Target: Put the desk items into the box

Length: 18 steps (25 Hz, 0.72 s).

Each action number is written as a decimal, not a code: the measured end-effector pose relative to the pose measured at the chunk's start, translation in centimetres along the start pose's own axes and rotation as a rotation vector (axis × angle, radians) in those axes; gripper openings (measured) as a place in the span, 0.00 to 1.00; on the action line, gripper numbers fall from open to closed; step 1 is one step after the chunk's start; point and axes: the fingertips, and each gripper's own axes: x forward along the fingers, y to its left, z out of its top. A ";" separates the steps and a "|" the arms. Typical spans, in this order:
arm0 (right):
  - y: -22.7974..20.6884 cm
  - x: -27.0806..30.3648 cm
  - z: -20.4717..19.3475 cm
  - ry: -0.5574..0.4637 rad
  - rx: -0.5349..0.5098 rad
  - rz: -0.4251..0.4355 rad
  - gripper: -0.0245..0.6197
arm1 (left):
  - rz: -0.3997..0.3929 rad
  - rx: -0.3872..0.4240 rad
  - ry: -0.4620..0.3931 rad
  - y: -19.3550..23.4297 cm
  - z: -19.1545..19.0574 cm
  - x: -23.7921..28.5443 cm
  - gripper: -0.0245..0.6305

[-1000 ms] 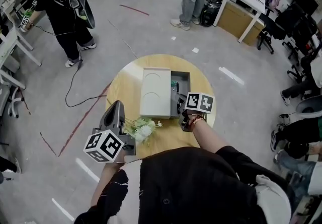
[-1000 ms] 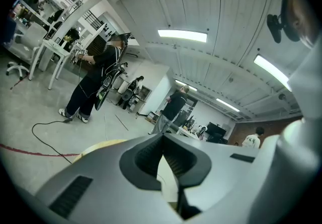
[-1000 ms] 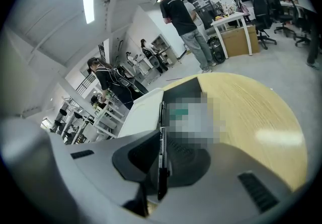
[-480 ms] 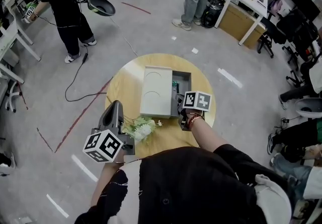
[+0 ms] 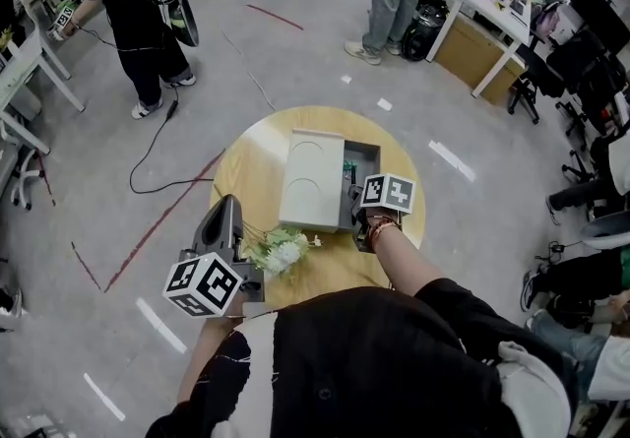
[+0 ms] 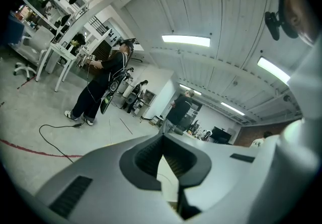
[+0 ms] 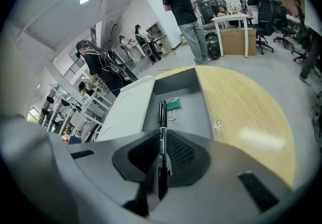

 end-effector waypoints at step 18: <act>-0.8 1.4 0.0 0.040 0.071 -0.001 0.11 | 0.039 -0.002 -0.020 -0.2 0.1 -0.6 0.05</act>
